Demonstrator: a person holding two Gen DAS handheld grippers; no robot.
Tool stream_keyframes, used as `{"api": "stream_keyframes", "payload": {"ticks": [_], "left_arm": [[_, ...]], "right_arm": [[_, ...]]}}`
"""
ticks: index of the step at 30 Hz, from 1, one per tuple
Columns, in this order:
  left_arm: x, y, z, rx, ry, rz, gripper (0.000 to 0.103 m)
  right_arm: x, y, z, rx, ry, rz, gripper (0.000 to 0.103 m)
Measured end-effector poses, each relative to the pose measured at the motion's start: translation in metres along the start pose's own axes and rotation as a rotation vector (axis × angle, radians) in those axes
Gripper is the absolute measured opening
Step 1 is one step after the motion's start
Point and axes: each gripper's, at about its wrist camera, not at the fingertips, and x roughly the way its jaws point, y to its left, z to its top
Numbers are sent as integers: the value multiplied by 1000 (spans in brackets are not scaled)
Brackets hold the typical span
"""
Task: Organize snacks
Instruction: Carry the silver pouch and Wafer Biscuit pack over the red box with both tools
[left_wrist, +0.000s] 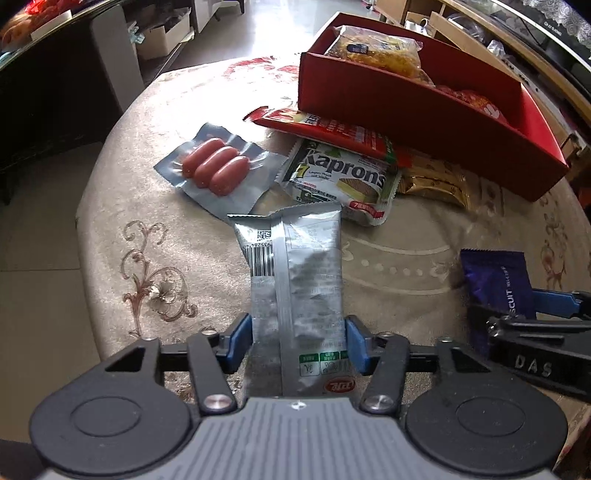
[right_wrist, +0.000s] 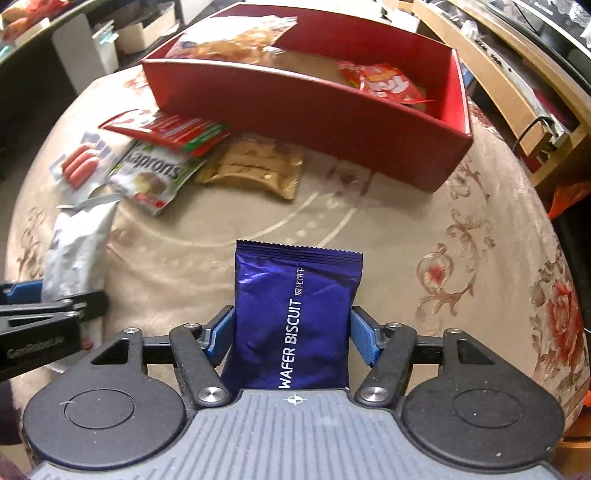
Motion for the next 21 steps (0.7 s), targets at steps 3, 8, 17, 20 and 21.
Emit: {"api": "stream_keyframes", "payload": {"ticks": [3,8,17,20,21], "left_arm": [[3,-4,-1,13,-12,13,64],[3,-11,-6,48,-22,42,69],[-7,-9,-11,22,-3,38,42],[-17,-9,-12,16,-16,45,42],[-19,-10,-12,17,-23,44,41]], "right_arm": [[4,3,1,-10,15,1,73],[8,0,12,-5,33,25,75],[0,7,5,-60,19,10,71],[-15,5,0,-40,-11,22,71],[-19,4,0,-33,-24,24,71]]}}
